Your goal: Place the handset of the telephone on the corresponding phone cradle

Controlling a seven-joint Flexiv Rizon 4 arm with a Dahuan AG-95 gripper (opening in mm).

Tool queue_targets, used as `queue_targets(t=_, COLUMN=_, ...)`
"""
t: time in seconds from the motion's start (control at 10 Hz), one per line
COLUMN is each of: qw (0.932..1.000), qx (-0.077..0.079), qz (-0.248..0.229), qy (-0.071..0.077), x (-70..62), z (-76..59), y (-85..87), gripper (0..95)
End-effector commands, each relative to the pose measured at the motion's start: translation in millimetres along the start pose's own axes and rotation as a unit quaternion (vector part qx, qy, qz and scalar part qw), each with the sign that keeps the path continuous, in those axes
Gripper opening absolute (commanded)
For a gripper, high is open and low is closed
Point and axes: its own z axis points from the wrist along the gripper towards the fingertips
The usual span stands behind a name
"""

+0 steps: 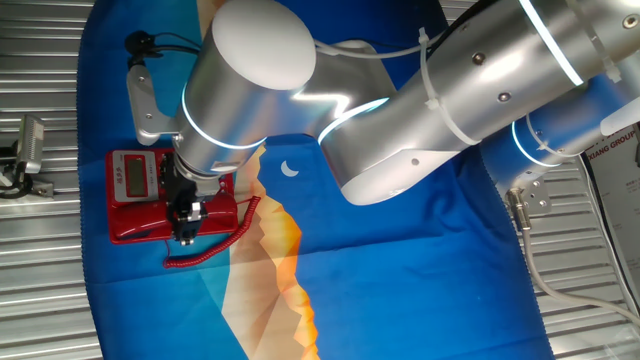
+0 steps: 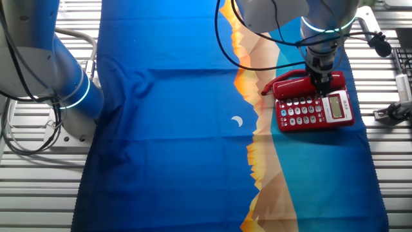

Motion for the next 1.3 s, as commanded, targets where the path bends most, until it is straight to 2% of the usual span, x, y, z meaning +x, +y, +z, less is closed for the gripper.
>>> queue_targets(t=0.1, qw=1.0000, qx=0.003, qz=-0.002, qy=-0.002, x=-0.7, z=0.6, y=0.5, gripper=95.0)
queue_targets(t=0.5, qw=1.0000, qx=-0.002, qz=-0.005, qy=0.001, x=-1.7, z=0.8, y=1.4, gripper=95.0)
queue_targets(t=0.8, qw=0.9999, qx=0.004, qz=0.014, qy=-0.001, x=-1.9, z=2.0, y=1.9, gripper=95.0)
queue_targets(t=1.0, qw=0.9996, qx=0.014, qz=0.026, qy=0.000, x=-1.8, z=2.0, y=1.8, gripper=95.0)
queue_targets(t=1.3, qw=0.9997, qx=0.011, qz=0.019, qy=-0.001, x=-1.6, z=0.8, y=1.7, gripper=95.0)
